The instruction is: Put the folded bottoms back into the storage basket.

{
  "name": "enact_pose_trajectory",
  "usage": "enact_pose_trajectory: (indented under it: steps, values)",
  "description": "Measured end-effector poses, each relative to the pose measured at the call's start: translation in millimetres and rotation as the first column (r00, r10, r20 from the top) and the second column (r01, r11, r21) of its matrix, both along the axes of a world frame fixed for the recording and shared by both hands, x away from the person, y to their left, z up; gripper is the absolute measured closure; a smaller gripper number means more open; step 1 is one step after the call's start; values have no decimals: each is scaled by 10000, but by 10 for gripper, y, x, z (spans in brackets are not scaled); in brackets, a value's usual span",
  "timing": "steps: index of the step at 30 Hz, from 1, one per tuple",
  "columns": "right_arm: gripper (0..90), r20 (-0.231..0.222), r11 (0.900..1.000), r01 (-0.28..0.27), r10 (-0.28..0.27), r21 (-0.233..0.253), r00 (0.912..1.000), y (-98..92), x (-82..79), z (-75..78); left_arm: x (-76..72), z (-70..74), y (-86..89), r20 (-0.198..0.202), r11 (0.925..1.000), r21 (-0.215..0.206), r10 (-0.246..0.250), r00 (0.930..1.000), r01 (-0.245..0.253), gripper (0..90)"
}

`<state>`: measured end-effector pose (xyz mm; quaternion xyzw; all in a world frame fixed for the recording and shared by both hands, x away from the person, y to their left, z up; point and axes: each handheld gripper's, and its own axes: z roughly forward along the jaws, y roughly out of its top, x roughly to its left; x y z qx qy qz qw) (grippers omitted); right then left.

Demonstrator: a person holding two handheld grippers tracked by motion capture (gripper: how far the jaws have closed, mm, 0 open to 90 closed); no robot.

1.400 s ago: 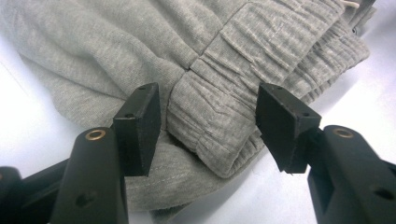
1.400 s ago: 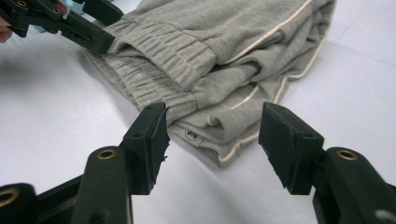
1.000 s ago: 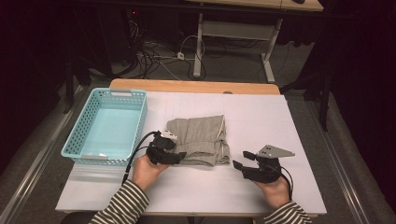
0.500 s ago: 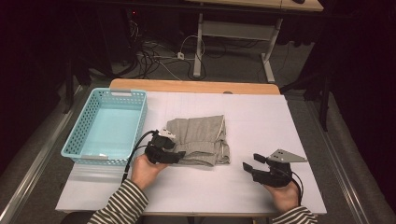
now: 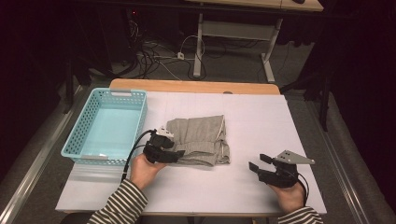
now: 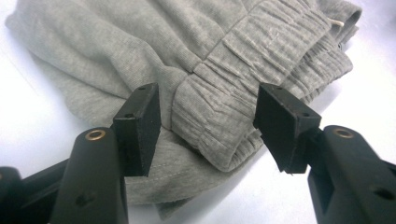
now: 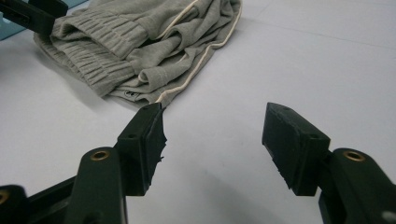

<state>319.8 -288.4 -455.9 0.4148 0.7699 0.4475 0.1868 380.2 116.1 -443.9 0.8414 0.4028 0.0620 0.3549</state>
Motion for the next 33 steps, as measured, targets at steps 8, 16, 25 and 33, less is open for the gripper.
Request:
enact_pose_trajectory:
  steps: [8,16,25,33]
  values:
    - [381,-27,9998,204,-204,19,9998,-92,-10,-12,41,88,49,202,9992,-253,302,9993,-297,355]
    - [379,46,10000,11,-11,-51,10000,-61,-17,-16,237,132,63,-146,9948,-639,784,9968,-791,294]
    - [378,64,9999,138,-138,1,9999,-83,4,-19,550,114,-17,-306,9904,-411,1309,9909,-1321,276]
    - [379,66,9999,-52,53,-87,10000,-49,0,-23,818,8,-80,-810,9879,314,1540,9847,-1519,196]
